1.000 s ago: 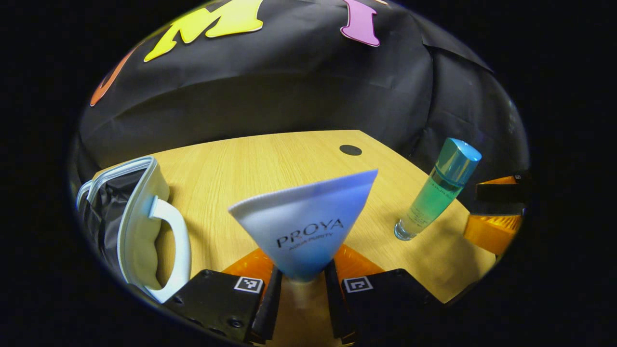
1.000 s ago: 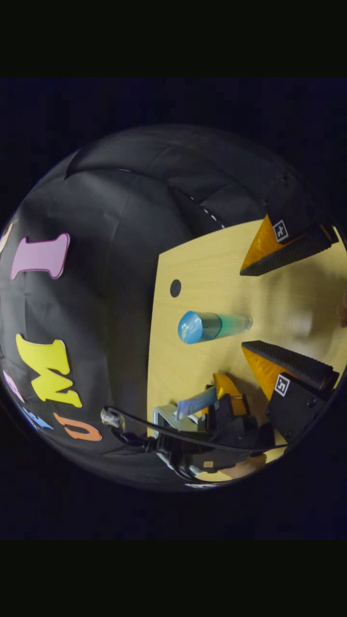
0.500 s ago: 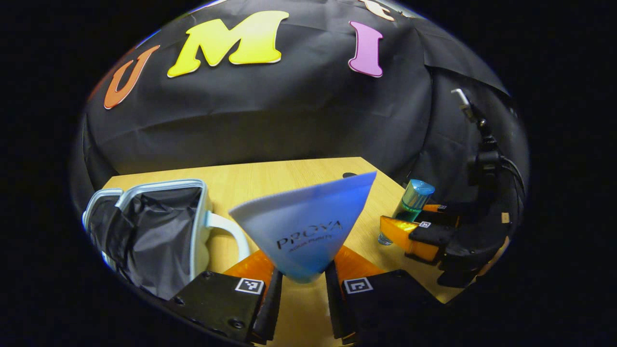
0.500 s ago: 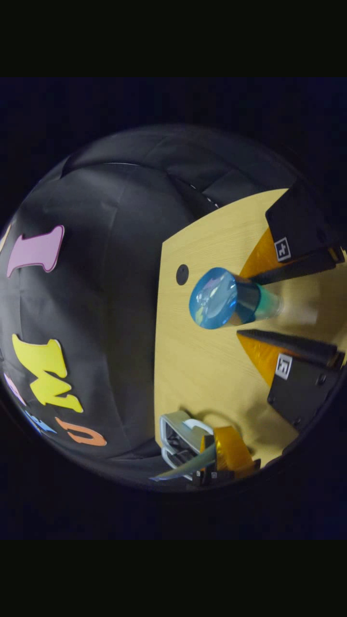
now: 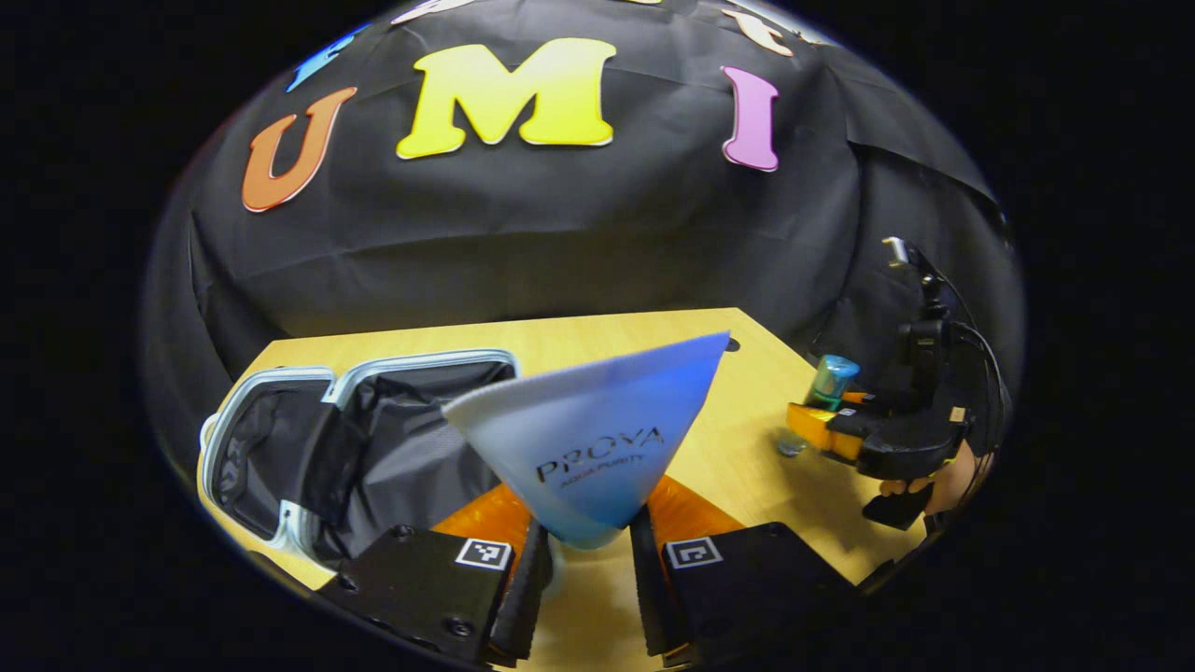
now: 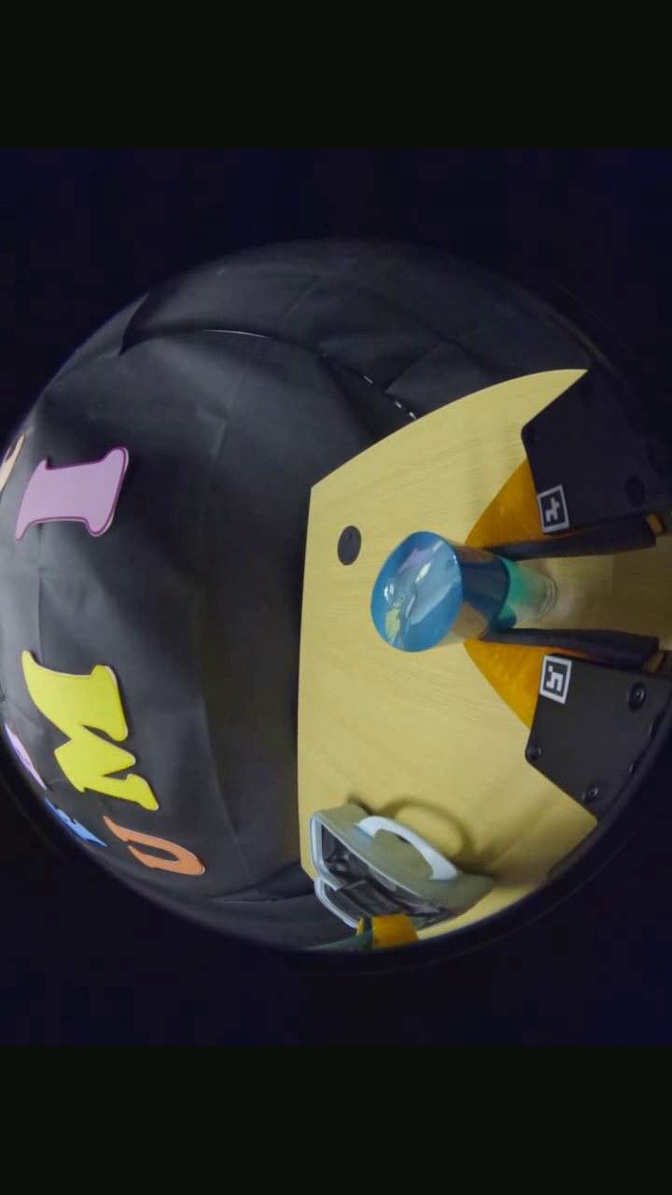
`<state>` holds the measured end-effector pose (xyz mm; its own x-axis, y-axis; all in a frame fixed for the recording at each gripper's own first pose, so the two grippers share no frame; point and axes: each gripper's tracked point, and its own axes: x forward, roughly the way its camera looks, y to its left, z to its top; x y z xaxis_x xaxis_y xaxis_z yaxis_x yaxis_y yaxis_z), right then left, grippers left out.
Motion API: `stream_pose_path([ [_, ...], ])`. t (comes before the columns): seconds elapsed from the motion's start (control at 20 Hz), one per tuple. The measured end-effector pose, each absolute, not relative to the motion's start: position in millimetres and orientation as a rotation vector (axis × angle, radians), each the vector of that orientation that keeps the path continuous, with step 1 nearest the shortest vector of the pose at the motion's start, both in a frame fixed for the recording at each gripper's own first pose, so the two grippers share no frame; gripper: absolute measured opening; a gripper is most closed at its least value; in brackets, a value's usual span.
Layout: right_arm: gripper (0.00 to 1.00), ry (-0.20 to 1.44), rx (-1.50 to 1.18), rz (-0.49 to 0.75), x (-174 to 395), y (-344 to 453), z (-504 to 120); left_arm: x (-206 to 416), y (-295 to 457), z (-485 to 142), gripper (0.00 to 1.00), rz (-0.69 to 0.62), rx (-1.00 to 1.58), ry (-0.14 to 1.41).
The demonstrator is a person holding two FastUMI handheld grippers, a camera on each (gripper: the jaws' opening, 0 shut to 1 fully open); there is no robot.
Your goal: First open the suitcase, pack the skin care products into it, and then close the suitcase.
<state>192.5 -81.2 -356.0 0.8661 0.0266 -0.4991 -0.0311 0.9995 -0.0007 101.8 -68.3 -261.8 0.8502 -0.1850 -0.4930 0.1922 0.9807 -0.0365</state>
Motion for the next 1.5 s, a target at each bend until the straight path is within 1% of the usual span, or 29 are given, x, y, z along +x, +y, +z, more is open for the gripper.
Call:
stream_pose_path([
  [0.25, 0.31, 0.496, -0.001, 0.026, 129.5, -48.0, -293.1, 92.7, 4.2, -268.5, 0.46, -0.125, 0.017, 0.589],
  [0.5, 0.31, 0.470, 0.076, 0.001, 74.2, -6.8, -244.5, 93.4, 65.1, -305.4, 0.46, -0.072, 0.000, 0.708],
  [0.65, 0.31, 0.461, 0.090, -0.003, 53.7, 17.0, -228.6, 95.7, 80.9, -333.1, 0.46, -0.073, -0.014, 0.777],
  [0.9, 0.31, 0.470, 0.069, -0.018, 37.5, 42.4, -224.6, 89.6, 94.1, -372.6, 0.46, -0.061, -0.021, 0.930],
  [1.2, 0.31, 0.488, 0.032, -0.007, 34.5, 67.0, -225.2, 91.7, 104.5, -386.9, 0.46, -0.003, 0.045, 1.043],
  [1.25, 0.31, 0.491, 0.029, 0.000, 36.0, 71.6, -225.5, 93.5, 104.0, -387.3, 0.53, 0.000, 0.051, 1.051],
  [1.3, 0.31, 0.497, 0.027, 0.007, 37.8, 76.9, -226.9, 92.7, 104.0, -387.4, 0.46, 0.006, 0.056, 1.071],
  [1.35, 0.29, 0.502, 0.026, 0.015, 38.5, 82.1, -227.6, 94.1, 104.1, -388.0, 0.46, 0.013, 0.058, 1.083],
  [1.4, 0.31, 0.505, 0.024, 0.026, 40.9, 87.6, -227.7, 94.2, 104.1, -388.3, 0.53, 0.018, 0.060, 1.098],
  [1.45, 0.30, 0.505, 0.020, 0.037, 43.6, 92.3, -226.6, 94.4, 103.7, -387.8, 0.53, 0.022, 0.058, 1.105],
  [1.5, 0.31, 0.504, 0.013, 0.049, 45.8, 96.3, -226.8, 94.5, 104.1, -388.4, 0.48, 0.022, 0.061, 1.112],
])
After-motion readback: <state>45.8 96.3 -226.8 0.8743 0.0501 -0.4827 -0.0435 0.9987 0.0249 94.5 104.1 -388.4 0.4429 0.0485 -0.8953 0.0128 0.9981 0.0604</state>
